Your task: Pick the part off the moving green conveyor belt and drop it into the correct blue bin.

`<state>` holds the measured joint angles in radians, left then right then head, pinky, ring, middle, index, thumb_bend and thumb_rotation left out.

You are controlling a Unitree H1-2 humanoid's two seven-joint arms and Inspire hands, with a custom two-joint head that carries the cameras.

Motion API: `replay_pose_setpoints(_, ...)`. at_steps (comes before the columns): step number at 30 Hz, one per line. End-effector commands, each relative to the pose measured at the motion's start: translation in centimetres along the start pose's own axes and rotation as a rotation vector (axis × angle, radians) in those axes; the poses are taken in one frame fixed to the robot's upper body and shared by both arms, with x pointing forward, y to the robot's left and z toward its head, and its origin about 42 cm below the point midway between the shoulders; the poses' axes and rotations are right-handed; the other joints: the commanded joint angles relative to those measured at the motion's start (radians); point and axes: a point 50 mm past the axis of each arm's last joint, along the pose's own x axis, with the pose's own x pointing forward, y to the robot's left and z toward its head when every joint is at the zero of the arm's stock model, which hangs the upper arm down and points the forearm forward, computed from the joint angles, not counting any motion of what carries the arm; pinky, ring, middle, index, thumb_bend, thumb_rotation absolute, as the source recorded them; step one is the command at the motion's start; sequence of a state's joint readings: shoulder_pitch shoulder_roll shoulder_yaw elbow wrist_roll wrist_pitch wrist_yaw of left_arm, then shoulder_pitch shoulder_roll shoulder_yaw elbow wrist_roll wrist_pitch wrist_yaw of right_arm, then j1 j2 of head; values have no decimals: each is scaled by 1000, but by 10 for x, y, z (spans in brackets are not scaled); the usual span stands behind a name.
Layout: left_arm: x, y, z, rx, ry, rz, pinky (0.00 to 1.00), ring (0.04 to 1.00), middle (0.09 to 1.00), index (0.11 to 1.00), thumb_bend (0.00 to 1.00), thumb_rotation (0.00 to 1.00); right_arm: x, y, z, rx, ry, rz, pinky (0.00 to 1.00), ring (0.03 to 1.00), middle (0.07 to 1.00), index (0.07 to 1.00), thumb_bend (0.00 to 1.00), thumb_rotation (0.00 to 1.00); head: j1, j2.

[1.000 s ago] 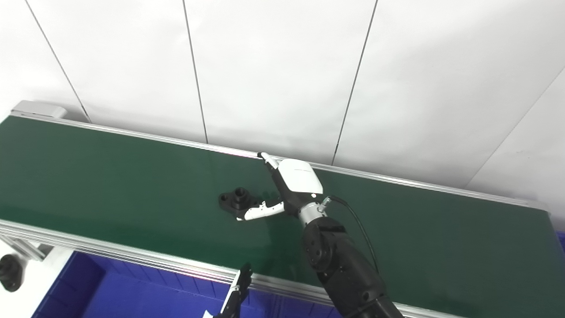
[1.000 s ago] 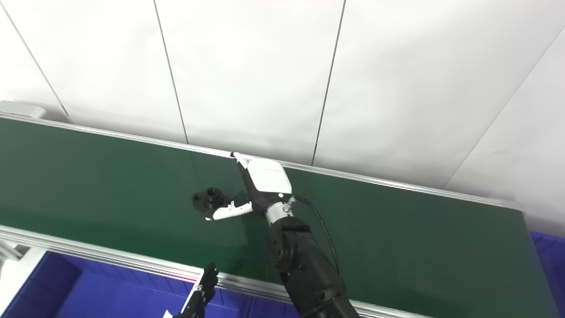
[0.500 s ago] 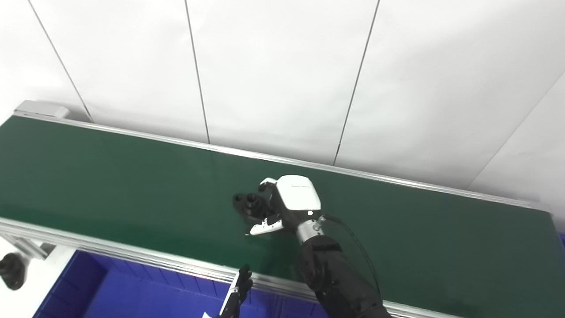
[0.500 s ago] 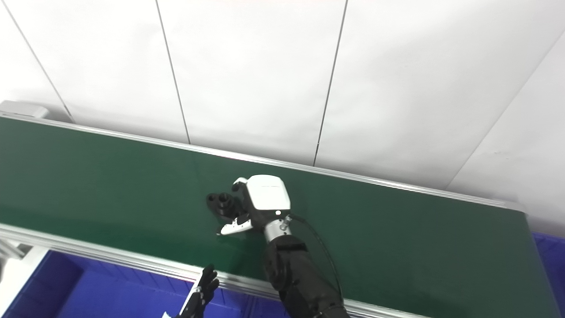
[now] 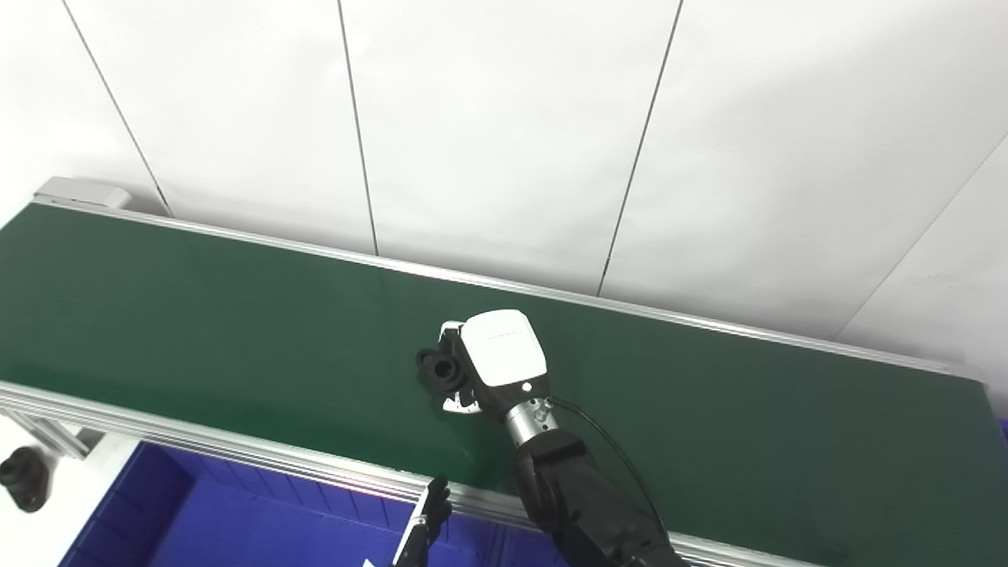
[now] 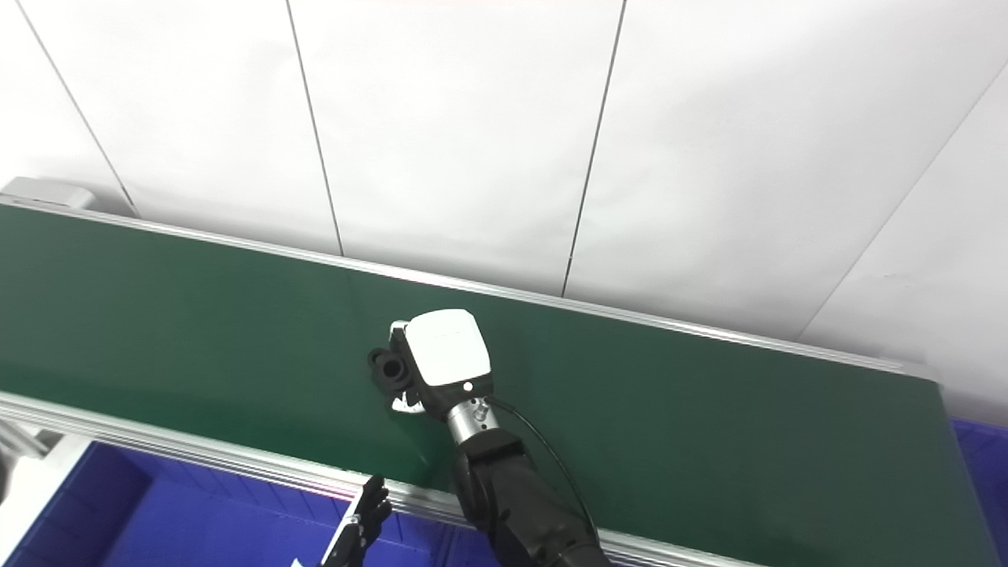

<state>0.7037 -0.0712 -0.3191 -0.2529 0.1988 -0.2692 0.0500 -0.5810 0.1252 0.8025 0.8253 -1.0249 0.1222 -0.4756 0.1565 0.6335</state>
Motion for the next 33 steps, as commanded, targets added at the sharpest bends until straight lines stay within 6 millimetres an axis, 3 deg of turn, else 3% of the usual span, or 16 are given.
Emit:
replay_pose_setpoints(1, -1, -28, 17, -98, -39, 6, 1000, 971, 1000, 1000, 655, 969, -11, 19, -2, -55, 32, 89, 78, 139, 241, 486, 516, 115, 0, -1)
replay_pose_setpoints(12, 0, -28, 18, -94, -40, 7, 987, 960, 1000, 1000, 601, 965, -14, 18, -5, -37, 63, 112, 100, 166, 283, 487, 516, 116, -17, 3)
replay_pose_setpoints(19, 2, -25, 18, -88, -44, 7, 1000, 963, 1000, 1000, 602, 987, -16, 2, -4, 58, 56, 78, 107, 168, 282, 489, 510, 118, -48, 12)
replay_pose_setpoints(22, 3, -21, 18, -84, -46, 6, 1000, 965, 1000, 1000, 597, 997, -24, -21, -6, 99, 27, 30, 110, 172, 292, 490, 510, 116, -87, 23)
replay_pose_setpoints(23, 4, -19, 18, -83, -45, 5, 1000, 968, 1000, 1000, 595, 999, -26, -28, -6, 108, 21, 23, 120, 183, 397, 489, 520, 47, -95, 27)
replay_pose_setpoints(25, 5, -15, 18, -73, -52, 2, 1000, 973, 1000, 1000, 584, 1000, -34, -45, -6, 118, 7, 13, 126, 190, 455, 489, 525, 9, -139, 40)
replay_pose_setpoints(33, 6, 8, 19, -87, -43, -16, 1000, 996, 1000, 1000, 607, 1000, -72, -93, -8, 120, -2, -21, 141, 205, 470, 485, 524, 0, -292, 84)
